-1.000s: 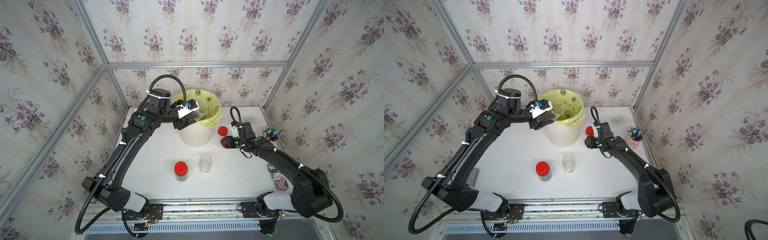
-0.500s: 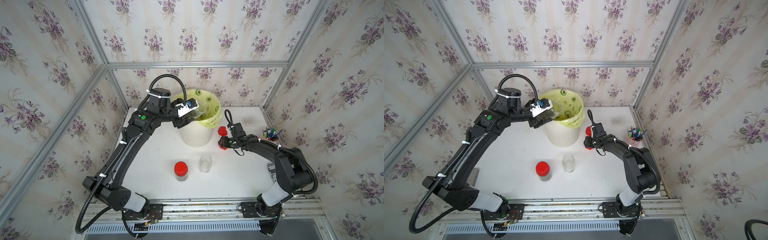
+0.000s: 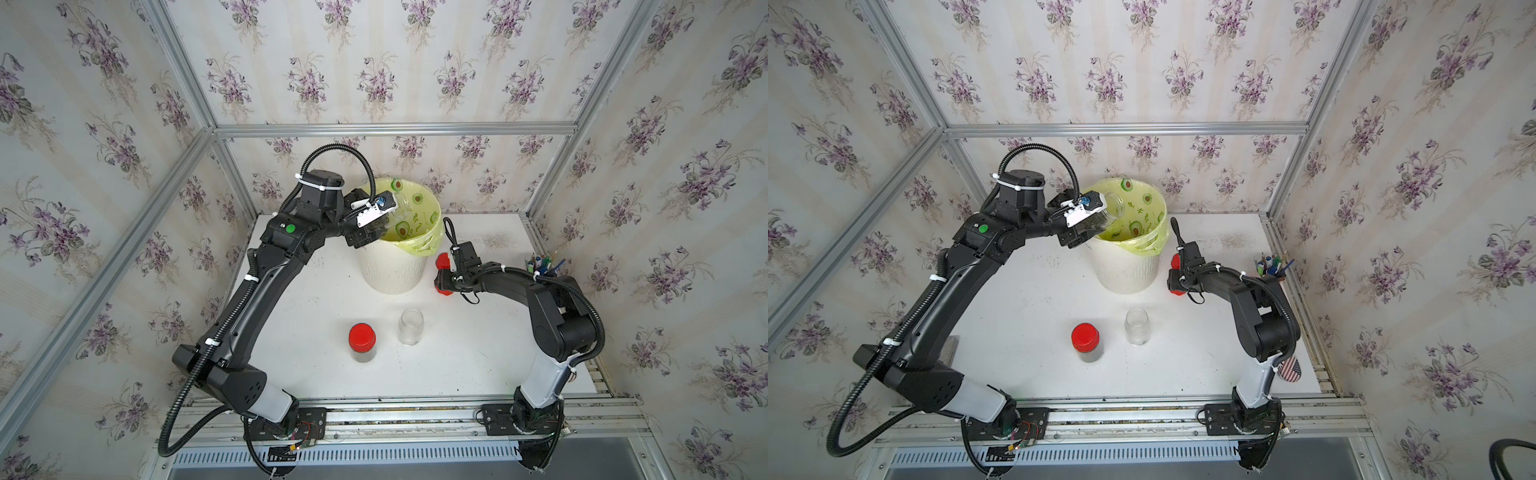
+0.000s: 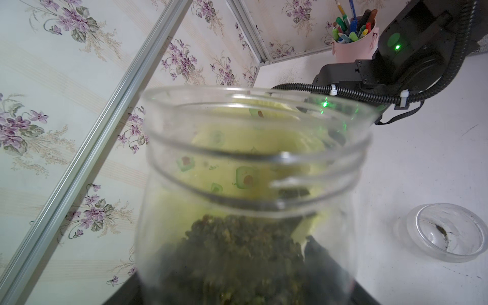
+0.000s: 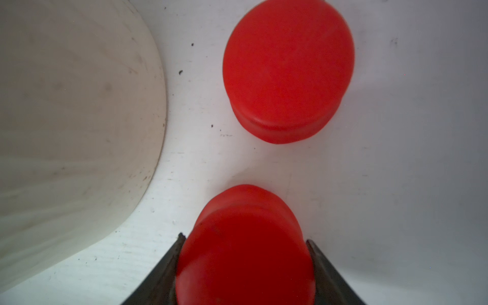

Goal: Empty moldy tea leaves from jars
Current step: Place the lid at the center of the board.

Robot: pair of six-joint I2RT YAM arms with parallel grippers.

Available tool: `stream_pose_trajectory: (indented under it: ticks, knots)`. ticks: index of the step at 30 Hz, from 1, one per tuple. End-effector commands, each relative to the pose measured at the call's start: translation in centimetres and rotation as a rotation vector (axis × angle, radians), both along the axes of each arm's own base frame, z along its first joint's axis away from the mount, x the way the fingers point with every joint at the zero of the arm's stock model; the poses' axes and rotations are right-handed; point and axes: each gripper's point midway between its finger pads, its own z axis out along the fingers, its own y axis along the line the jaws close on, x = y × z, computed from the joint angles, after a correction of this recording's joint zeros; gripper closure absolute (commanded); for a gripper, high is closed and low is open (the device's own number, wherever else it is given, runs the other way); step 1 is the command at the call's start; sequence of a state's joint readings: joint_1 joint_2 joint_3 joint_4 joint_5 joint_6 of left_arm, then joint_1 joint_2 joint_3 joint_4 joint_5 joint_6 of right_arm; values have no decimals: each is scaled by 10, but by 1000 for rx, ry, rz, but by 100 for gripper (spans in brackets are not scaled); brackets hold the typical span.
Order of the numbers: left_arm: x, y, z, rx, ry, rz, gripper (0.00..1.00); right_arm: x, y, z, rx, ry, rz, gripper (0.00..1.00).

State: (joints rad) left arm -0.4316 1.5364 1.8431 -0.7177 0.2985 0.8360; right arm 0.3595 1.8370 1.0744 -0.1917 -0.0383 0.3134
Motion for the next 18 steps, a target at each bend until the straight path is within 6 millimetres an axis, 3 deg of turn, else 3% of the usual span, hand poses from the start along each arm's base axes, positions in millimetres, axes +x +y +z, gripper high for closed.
stream_pose_trajectory:
  ticks: [1, 18]
  knots:
    - [8, 4, 8, 24, -60, 21, 24, 6, 2, -4, 6, -2, -13, 36]
    - [21, 25, 17, 188, -192, 103, 25, 3, 3, -1, 32, 17, -8, 15]
